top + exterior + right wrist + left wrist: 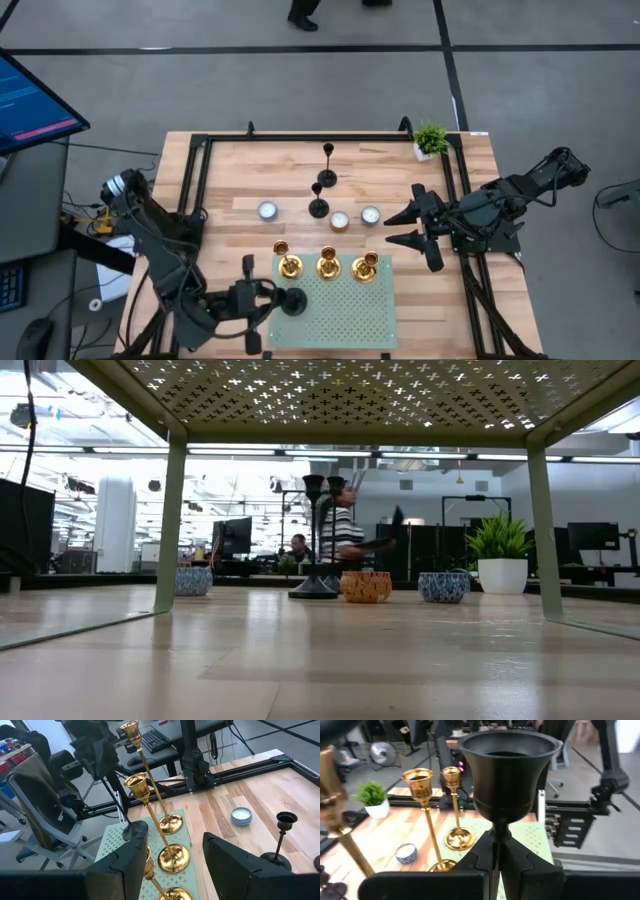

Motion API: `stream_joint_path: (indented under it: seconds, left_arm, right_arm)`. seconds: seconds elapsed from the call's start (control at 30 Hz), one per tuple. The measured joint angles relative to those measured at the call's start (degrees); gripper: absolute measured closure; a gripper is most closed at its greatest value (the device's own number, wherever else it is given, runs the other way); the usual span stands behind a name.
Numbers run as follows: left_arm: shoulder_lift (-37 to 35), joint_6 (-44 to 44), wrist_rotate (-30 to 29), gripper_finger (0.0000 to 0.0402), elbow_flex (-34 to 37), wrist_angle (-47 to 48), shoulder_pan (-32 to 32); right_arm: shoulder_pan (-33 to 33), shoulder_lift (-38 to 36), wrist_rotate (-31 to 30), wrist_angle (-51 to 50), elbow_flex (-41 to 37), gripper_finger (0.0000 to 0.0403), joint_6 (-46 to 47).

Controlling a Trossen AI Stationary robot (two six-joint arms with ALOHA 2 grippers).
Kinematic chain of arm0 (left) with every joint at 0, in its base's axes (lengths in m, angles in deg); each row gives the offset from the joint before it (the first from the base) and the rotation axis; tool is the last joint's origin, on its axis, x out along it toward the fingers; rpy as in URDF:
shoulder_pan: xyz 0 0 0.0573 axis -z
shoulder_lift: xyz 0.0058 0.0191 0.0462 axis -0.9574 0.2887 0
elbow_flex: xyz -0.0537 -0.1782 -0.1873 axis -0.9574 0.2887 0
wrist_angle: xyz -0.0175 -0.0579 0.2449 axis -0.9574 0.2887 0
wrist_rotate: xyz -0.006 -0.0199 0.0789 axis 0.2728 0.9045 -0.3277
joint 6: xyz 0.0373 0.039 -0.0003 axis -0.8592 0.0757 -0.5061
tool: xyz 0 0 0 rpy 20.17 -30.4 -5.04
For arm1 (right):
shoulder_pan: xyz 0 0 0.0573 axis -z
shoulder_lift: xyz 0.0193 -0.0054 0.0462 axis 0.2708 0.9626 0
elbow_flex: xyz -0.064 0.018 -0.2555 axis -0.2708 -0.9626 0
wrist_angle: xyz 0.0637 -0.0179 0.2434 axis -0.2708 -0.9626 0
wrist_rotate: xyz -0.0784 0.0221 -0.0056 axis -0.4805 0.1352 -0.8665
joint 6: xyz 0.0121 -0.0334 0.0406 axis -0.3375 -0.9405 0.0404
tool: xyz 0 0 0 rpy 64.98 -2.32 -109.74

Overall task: Pick & Place candle stick holders
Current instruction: Put the bottom black candle holder on the shelf

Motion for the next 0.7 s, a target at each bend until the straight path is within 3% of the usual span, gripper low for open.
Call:
stream_joint_path:
  seconds: [0.5, 0.7]
  left_arm:
    - [-1.39, 5.29, 10.63, 0.0389, -0.04, 5.44, -4.96]
    - [-1.42, 5.71, 11.13, 0.0386, -0.11, 5.63, -5.28]
  right_arm:
    - [0.00, 0.00, -0.02, 0.02, 0.00, 0.0219, 0.00]
    - [0.00, 0.00, -0.03, -0.03, 0.00, 0.0219, -0.02]
